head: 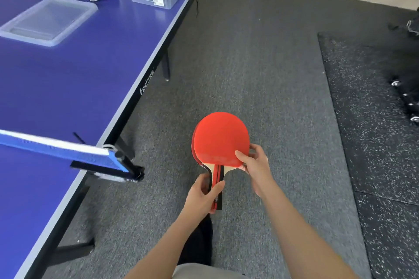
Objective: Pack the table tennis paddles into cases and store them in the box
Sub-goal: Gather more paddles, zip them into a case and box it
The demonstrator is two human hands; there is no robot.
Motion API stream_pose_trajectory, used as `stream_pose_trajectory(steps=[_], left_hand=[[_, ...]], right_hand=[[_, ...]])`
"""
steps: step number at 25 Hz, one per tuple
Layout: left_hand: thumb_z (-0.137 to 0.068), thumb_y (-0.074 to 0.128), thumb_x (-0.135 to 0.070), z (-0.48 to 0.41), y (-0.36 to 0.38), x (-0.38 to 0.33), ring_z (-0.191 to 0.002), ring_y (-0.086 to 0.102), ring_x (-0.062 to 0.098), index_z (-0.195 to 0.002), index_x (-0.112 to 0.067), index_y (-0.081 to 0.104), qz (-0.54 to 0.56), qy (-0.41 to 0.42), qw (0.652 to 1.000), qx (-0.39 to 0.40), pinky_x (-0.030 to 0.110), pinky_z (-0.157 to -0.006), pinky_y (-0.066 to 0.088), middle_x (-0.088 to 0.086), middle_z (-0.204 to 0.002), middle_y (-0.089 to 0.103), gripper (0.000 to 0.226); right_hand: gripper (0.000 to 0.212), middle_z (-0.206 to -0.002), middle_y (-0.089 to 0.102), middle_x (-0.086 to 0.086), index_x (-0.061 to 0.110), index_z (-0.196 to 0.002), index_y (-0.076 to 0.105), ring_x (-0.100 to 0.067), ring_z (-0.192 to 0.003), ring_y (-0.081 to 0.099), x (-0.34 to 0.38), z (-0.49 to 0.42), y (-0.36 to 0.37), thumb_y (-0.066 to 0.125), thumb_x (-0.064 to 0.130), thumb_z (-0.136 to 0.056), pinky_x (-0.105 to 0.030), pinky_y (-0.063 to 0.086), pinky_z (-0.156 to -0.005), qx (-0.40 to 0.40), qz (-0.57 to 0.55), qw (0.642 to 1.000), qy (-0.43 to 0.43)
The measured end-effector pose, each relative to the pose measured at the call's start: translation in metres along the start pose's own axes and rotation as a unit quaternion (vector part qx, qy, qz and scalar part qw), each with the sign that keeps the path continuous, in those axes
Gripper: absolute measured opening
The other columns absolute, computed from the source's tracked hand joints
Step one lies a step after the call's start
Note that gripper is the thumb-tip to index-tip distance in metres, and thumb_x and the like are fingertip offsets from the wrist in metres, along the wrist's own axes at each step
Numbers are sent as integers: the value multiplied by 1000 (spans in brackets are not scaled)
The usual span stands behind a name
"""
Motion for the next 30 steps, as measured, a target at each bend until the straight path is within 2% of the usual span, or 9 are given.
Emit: stream_pose_trajectory(steps=[3, 6, 8, 12, 16, 21, 23, 26, 30], left_hand=[[-88, 64, -39, -62, -15, -36, -80, 62, 12, -107, -20, 56, -6, 1, 1000, -1, 16, -53, 52, 19, -106, 61, 28], [-87, 64, -41, -113, -30, -72, -77, 61, 15, -104, -24, 55, 9, 5, 1000, -2, 27, -53, 56, 17, -96, 56, 26], [-87, 64, -41, -135, -37, -90, -75, 59, 14, -99, -29, 53, 9, 4, 1000, -11, 28, -53, 56, 9, -90, 53, 20], [-87, 65, -40, -183, -54, -119, -70, 58, 11, -104, -24, 55, 23, -2, 999, -42, 34, -55, 59, 5, -84, 51, 25], [-87, 66, -39, -229, -78, -138, -69, 57, 14, -104, -21, 56, 48, -23, 992, -113, 37, -56, 59, 8, -84, 51, 27], [-89, 64, -39, -276, -97, -169, -75, 63, 10, -109, -27, 54, 103, -45, 975, -194, 37, -58, 59, 7, -101, 63, 26], [-88, 64, -39, -289, -107, -180, -73, 64, 13, -106, -29, 54, 129, -46, 964, -229, 34, -56, 59, 12, -104, 64, 23], [-88, 65, -37, -297, -128, -186, -70, 65, 19, -104, -26, 55, 155, -56, 945, -282, 34, -54, 58, 15, -96, 62, 22], [-88, 65, -36, -287, -172, -177, -69, 63, 11, -106, -22, 57, 196, -64, 911, -358, 25, -51, 55, 20, -94, 61, 24]], right_hand=[[42, -115, 61, -6, 18, -121, 48, -20, -101, 65, 37, -59, 26, 69, 10, -85, -35, 55, -84, -1, 12, 1000, 1], [44, -116, 61, -6, 18, -123, 48, -22, -103, 64, 76, -109, 51, 69, 12, -85, -40, 54, -90, 2, 22, 1000, -8], [46, -116, 61, -6, 18, -124, 48, -22, -103, 64, 94, -133, 64, 70, 12, -85, -37, 54, -87, 12, 26, 1000, -8], [47, -115, 61, -7, 16, -125, 48, -22, -103, 63, 122, -190, 95, 71, 13, -84, -31, 55, -79, 38, 39, 998, -12], [38, -110, 62, -7, 16, -117, 50, -18, -95, 64, 146, -249, 143, 69, 10, -84, -25, 52, -70, 108, 56, 993, -2], [37, -106, 64, -5, 17, -114, 51, -17, -94, 65, 183, -315, 205, 70, 11, -84, -26, 53, -71, 205, 115, 972, 3], [36, -106, 64, -5, 17, -113, 52, -17, -94, 65, 199, -334, 231, 71, 12, -83, -30, 55, -78, 238, 146, 960, -1], [36, -105, 64, 0, 20, -112, 52, -17, -97, 64, 207, -348, 272, 72, 16, -83, -35, 55, -86, 284, 186, 940, -11], [41, -104, 60, 9, 24, -116, 49, -13, -97, 61, 196, -338, 349, 72, 25, -83, -26, 52, -77, 352, 251, 901, -28]])
Point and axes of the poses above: each hand's wrist, its own z-axis away from the middle knuckle, its own y-axis out of the palm, x = y × z, the point moved 8 cm from there along -z, towards the middle knuckle
